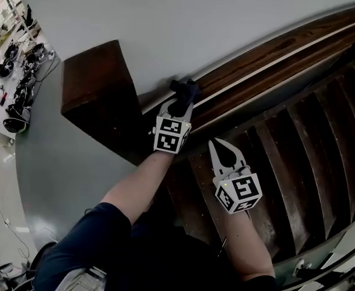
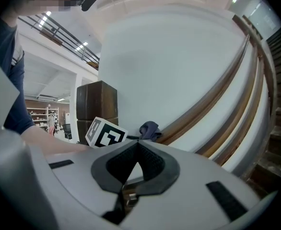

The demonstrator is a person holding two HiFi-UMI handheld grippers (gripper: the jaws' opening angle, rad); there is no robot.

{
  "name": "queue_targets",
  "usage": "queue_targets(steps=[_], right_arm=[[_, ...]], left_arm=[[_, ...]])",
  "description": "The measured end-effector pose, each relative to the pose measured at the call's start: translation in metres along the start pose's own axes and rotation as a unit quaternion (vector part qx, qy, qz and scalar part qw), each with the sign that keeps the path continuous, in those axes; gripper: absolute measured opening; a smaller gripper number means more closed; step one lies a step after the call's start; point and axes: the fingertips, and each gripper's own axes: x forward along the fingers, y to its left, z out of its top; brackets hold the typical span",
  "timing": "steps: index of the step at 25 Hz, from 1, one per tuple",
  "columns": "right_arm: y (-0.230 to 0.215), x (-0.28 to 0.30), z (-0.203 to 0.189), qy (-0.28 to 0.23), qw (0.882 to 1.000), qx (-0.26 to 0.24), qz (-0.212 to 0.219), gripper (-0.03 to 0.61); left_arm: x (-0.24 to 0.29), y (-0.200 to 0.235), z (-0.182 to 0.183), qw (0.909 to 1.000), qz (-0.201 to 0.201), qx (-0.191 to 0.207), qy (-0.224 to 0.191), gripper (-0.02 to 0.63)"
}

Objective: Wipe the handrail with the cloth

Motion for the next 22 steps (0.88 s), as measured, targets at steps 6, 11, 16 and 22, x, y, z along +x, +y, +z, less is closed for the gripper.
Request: queue_targets(steps=[6,11,16,22], right_arm=[[-0.027,-0.025,0.007,-0.007,0.999,0.006,-0.045,0.009],[-0.048,-0.041,0.023,-0.027,0.996,0.010,-0.084,0.009],[-0.070,-0.049,0.042,-0.044,0.991,0.003,-0.124,0.009],[-0.081,-0.063,0.047,-0.049,0.984,-0.002,-0.170,0.009]], left_arm=[[0.031,-0.027,0.035,0.9991,-0.026,0.029,-0.013,0.097],[0.059,-0.056,0.068,0.9964,-0.063,0.053,-0.018,0.097],[0.088,-0.077,0.104,0.9927,-0.097,0.065,-0.030,0.097],[0.098,-0.084,0.114,0.9914,-0.105,0.072,-0.028,0.097]])
